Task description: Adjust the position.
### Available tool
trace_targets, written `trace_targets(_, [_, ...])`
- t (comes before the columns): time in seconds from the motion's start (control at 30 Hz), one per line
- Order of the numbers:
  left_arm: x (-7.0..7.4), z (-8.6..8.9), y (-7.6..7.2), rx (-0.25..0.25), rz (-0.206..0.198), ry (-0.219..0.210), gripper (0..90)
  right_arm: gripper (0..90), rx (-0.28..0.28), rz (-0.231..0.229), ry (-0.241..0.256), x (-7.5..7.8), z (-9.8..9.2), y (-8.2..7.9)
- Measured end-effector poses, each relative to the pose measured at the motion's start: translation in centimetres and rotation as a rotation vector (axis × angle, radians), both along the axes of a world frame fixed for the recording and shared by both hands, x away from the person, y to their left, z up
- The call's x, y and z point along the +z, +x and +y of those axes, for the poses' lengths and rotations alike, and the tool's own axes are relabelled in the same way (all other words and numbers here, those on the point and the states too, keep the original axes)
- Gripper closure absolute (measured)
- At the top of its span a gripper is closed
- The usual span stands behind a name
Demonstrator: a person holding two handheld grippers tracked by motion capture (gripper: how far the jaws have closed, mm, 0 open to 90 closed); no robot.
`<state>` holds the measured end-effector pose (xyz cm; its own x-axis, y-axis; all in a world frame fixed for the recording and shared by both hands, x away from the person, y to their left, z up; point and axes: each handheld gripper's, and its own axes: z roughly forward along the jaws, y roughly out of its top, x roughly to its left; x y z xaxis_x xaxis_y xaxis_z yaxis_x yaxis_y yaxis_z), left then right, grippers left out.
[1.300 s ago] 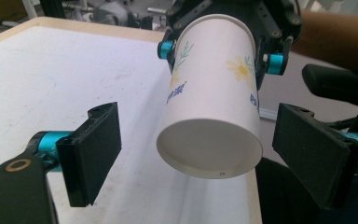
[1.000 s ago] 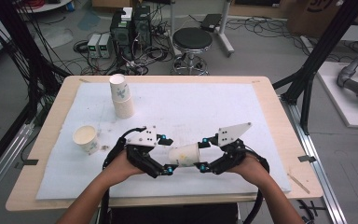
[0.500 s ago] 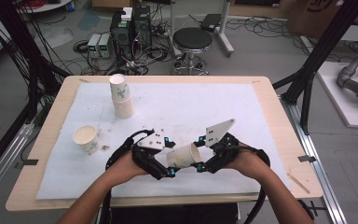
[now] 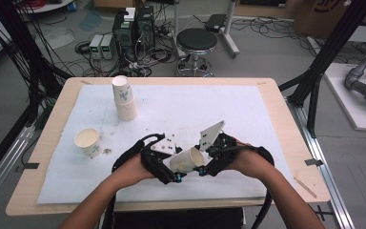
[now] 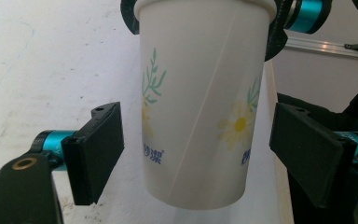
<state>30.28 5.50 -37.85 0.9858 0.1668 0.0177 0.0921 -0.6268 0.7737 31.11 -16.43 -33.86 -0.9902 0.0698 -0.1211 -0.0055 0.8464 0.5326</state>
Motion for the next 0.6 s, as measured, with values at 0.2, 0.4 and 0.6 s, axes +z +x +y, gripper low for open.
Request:
trace_targets(0.2, [-0.21, -0.40, 0.00, -0.003, 0.007, 0.011, 19.0, 31.5, 0.003, -0.004, -0.044, 0.12, 0.52, -0.09])
trace_targets(0.4, [-0.30, -0.73, 0.18, -0.010, 0.013, 0.024, 21.6, 31.4, 0.001, -0.003, -0.061, 0.00, 0.67, -0.10])
trace_targets(0.6, [-0.33, -0.88, 0.37, -0.004, 0.025, 0.029, 25.2, 31.2, 0.006, -0.005, -0.064, -0.13, 0.74, -0.11])
